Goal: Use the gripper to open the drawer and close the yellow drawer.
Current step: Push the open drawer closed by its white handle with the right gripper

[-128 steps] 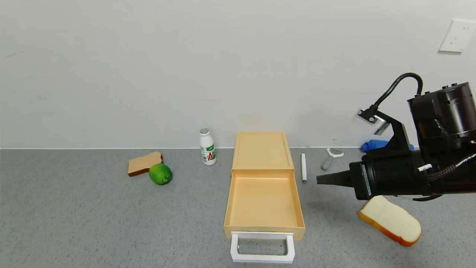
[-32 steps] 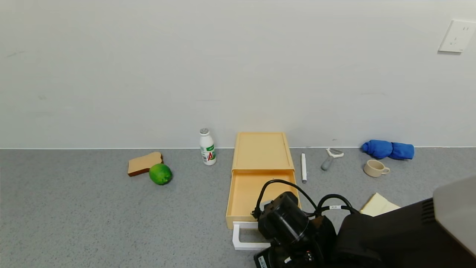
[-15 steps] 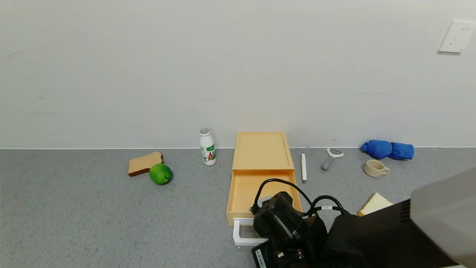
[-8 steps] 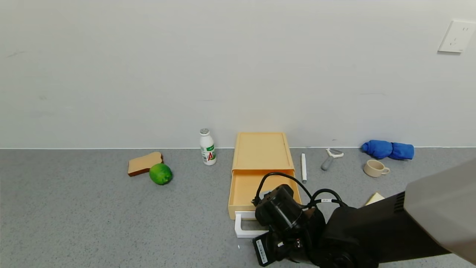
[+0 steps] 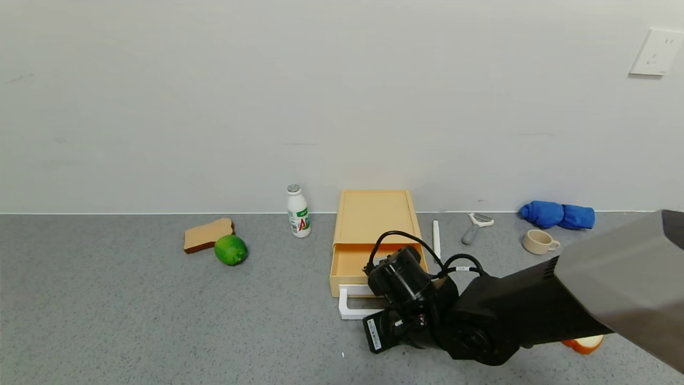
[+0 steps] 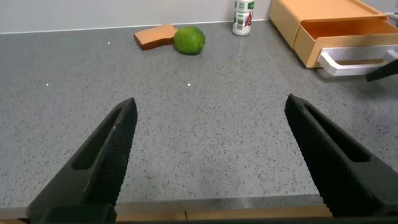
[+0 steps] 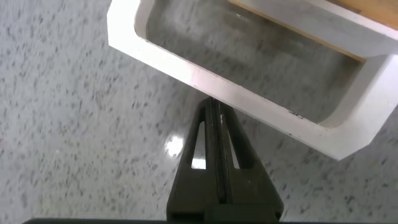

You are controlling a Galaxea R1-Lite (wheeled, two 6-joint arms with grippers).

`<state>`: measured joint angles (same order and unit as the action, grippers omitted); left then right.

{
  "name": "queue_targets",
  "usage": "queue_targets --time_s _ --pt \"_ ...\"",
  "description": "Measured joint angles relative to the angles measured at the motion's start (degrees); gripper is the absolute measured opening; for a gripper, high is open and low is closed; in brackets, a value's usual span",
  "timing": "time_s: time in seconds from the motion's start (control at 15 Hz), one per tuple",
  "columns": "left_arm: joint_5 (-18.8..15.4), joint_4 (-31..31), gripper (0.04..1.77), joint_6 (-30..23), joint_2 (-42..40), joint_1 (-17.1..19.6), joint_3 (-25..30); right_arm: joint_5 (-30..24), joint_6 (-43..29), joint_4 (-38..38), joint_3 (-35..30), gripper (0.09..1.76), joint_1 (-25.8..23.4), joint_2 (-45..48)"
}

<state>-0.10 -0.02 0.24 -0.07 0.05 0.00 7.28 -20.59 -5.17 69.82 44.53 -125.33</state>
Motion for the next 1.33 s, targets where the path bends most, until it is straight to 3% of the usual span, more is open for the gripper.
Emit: queue_targets --time_s 0.8,1.33 --pt "0.0 0.0 1.72 0.0 0.0 0.02 0.0 -0.11 4.83 0.16 12.07 0.11 -5.27 -7.25" --pt "0.02 0.0 1.72 0.02 0.0 0.02 0.0 -0.23 5.99 0.11 14.23 0.11 -6.86 -8.92"
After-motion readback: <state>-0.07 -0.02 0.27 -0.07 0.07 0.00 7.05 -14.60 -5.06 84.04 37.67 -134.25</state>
